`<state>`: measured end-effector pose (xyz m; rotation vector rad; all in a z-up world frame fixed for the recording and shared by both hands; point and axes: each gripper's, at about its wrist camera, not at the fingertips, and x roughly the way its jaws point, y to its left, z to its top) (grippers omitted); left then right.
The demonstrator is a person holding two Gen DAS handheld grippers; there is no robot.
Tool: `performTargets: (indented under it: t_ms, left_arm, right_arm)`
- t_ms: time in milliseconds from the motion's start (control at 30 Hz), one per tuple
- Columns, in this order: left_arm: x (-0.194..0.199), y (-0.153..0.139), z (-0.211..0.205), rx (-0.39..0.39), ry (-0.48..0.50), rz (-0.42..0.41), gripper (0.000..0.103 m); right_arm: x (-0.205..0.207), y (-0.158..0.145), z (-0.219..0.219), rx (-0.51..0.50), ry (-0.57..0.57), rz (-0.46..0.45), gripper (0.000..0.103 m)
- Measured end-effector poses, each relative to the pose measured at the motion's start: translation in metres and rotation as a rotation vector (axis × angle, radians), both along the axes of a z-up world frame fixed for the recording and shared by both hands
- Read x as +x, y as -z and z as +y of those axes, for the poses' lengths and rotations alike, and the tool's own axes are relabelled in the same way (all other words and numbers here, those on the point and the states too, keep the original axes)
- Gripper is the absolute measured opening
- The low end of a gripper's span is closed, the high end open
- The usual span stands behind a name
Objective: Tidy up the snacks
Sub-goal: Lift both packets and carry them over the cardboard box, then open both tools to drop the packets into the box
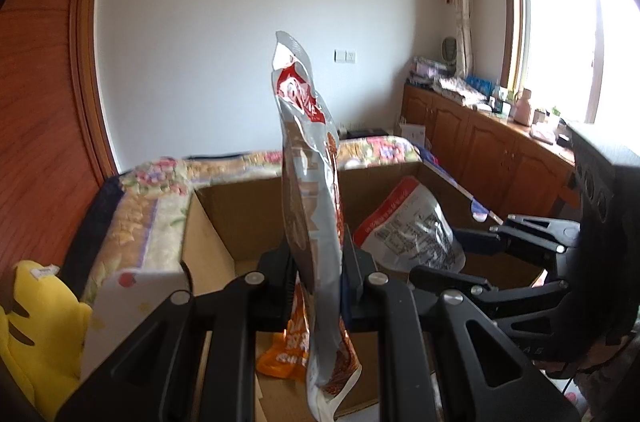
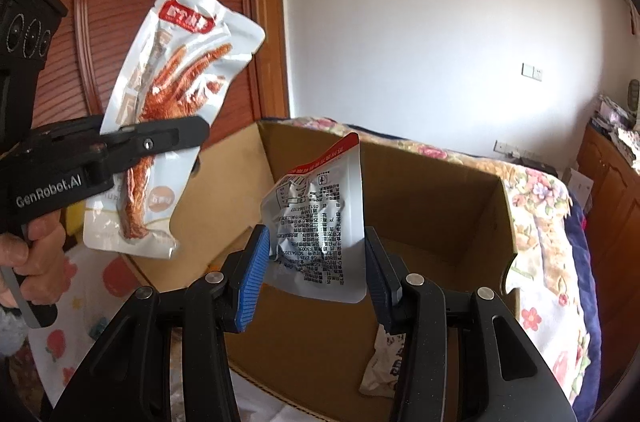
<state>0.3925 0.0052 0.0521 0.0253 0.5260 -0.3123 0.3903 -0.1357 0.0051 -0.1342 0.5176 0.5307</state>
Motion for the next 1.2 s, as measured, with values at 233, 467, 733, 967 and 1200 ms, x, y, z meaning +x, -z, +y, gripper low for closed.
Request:
performTargets:
  t_ms: [233,467,733,967,1200]
  left_arm:
    - [0.006,0.006,-0.008,0.012,-0.001,0.019,0.016]
    - [0.013,0.022,-0.008,0.022,-0.005,0.063,0.021]
    - [0.008,0.025,-0.007,0.027,-0.009,0.053,0.021]
    - [-0.001,0.026,0.0,0.031,-0.016,0.046,0.024]
    - [-0.018,0.018,0.004,0.045,-0.026,0.036,0.025]
  right_arm:
    - [0.005,0.014,0.002,-0.025,0.03,0.042,0.047]
    - [0.006,0.023,0.007,-0.04,0.037,0.079,0.047]
    - [0.015,0.021,0.002,-0.027,0.046,0.103,0.047]
    - [0.014,0.018,0.002,-0.024,0.056,0.119,0.049]
    - [-0.004,0.007,0.001,-0.047,0.058,0.085,0.057]
